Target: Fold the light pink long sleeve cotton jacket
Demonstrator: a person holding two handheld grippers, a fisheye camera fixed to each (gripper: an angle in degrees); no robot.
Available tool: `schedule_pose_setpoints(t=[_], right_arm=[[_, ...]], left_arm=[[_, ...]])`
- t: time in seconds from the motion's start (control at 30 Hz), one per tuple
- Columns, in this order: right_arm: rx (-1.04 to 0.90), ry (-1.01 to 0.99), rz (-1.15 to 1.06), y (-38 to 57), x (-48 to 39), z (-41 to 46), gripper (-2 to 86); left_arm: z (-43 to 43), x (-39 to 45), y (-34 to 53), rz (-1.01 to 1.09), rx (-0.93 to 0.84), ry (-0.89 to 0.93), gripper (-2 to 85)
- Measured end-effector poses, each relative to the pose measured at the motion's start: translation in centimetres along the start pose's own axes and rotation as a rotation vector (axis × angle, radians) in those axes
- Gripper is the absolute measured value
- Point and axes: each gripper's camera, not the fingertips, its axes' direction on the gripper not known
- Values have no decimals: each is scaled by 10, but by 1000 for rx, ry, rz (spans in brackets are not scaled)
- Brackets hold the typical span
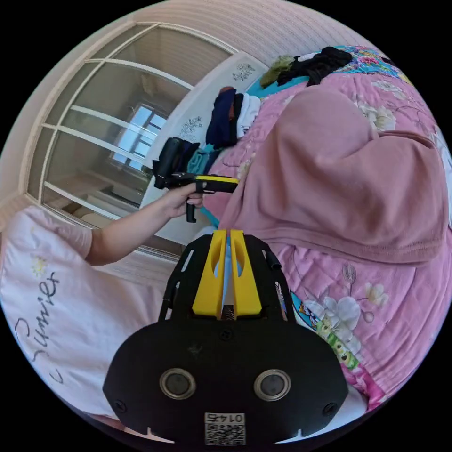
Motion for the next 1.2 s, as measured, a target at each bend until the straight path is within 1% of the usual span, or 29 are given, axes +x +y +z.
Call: schedule_pose_setpoints(t=[0.03, 0.1, 0.13, 0.17, 0.2, 0.27, 0.3, 0.37, 0.4, 0.43, 0.47, 0.5, 0.53, 0.57, 0.63, 0.7, 0.77, 0.8, 0.83, 0.87, 0.9, 0.93, 1.0, 1.07, 1.1, 1.17, 1.2], right_arm=[[63, -46, -13, 6, 1, -17, 24], [174, -23, -31, 19, 6, -53, 34], [251, 51, 8, 29, 16, -80, 41], [327, 144, 70, 40, 31, -108, 55], [365, 191, 110, 46, 40, -122, 62], [510, 348, 303, 63, 79, -171, 104], [543, 384, 339, 66, 88, -181, 110], [623, 522, 477, 65, 118, -209, 129], [637, 552, 510, 63, 124, -213, 131], [665, 598, 550, 57, 134, -220, 134], [695, 645, 592, 49, 143, -223, 136], [712, 661, 618, 46, 148, -224, 137], [742, 659, 656, 41, 156, -225, 138], [766, 651, 697, 36, 165, -223, 139], [781, 590, 720, 28, 176, -217, 137], [766, 598, 707, 17, 176, -209, 131], [673, 646, 655, -4, 170, -201, 108], [652, 654, 648, -8, 168, -200, 101], [613, 660, 640, -15, 166, -199, 65], [580, 614, 608, -22, 164, -199, 44], [570, 575, 593, -25, 164, -200, 40], [571, 525, 575, -30, 160, -205, 35], [594, 518, 495, -41, 143, -217, 29], [621, 604, 357, -67, 104, -239, 24], [632, 625, 320, -75, 94, -246, 23], [694, 695, 194, -104, 52, -280, 23], [710, 712, 168, -111, 43, -289, 23]], left_arm=[[-13, -6, 3, -6, 52, 19, 55], [-43, -12, 3, -40, 145, -47, 42], [-71, -12, 1, -57, 219, -118, 34], [-102, -4, -4, -27, 292, -142, 31], [-116, 3, -7, 11, 329, -141, 31], [-160, 51, -26, 235, 480, -136, 31], [-164, 66, -32, 294, 513, -136, 31], [-153, 125, -65, 486, 605, -94, 43], [-144, 140, -76, 525, 612, -63, 51], [-121, 168, -99, 611, 598, 14, 71], [-93, 195, -126, 652, 553, 91, 95], [-77, 208, -140, 655, 518, 129, 101], [-43, 231, -168, 662, 439, 195, 111], [-9, 254, -192, 662, 349, 223, 116], [37, 284, -221, 661, 224, 199, 128], [75, 307, -242, 638, 104, 165, 135], [125, 335, -256, 664, -128, 45, 135], [129, 340, -256, 664, -135, 24, 131], [130, 348, -259, 674, -153, -6, 123], [129, 355, -261, 689, -187, -24, 73], [125, 358, -260, 706, -183, -15, 48], [113, 361, -259, 735, -156, 18, 43], [88, 365, -258, 742, -84, 39, 39], [39, 371, -264, 747, 55, 94, 40], [26, 373, -266, 744, 97, 98, 40], [-30, 383, -282, 747, 252, 121, 40], [-43, 385, -286, 744, 285, 128, 40]])
